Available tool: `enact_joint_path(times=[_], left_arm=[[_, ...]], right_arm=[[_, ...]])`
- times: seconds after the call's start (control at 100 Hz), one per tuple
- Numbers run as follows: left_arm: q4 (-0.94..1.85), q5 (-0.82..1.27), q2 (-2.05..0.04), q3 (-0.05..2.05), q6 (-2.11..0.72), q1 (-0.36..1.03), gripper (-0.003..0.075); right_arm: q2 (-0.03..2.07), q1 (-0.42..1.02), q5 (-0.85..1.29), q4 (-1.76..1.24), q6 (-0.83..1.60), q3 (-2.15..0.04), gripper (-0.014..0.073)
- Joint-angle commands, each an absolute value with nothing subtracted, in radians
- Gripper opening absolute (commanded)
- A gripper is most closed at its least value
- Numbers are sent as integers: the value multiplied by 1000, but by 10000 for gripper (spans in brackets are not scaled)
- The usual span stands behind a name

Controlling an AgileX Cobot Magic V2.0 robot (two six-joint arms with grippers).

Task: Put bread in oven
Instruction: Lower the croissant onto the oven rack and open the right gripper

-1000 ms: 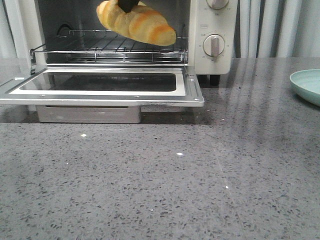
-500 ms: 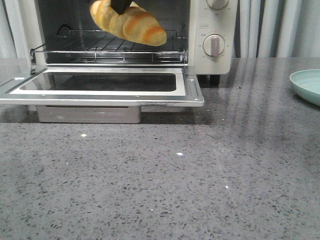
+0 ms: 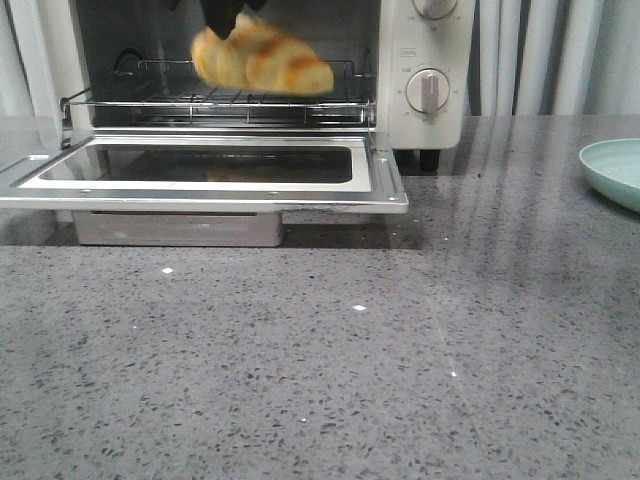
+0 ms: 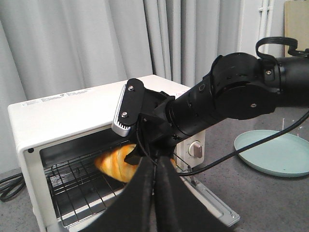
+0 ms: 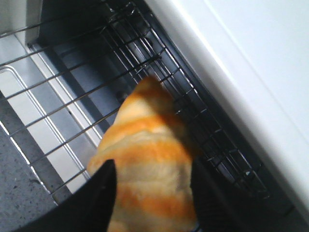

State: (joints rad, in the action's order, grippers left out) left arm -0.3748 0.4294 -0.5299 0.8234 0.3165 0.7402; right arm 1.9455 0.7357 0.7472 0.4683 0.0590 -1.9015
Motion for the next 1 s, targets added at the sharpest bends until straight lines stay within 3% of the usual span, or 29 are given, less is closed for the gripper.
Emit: enact_joint_path(times=[0.0,0.63,0.99], left_arm=[[-376,358,-533,857,324,747,-22],[-407,384,-492,857,324,747,-22],[-591,527,-342,857,475,747,-22]], right_arm=[[1891,737,678,510,68,-1935,477],[1890,795,773,505,68,-2002,463],[1875,859,913,487,68,-2054,132]])
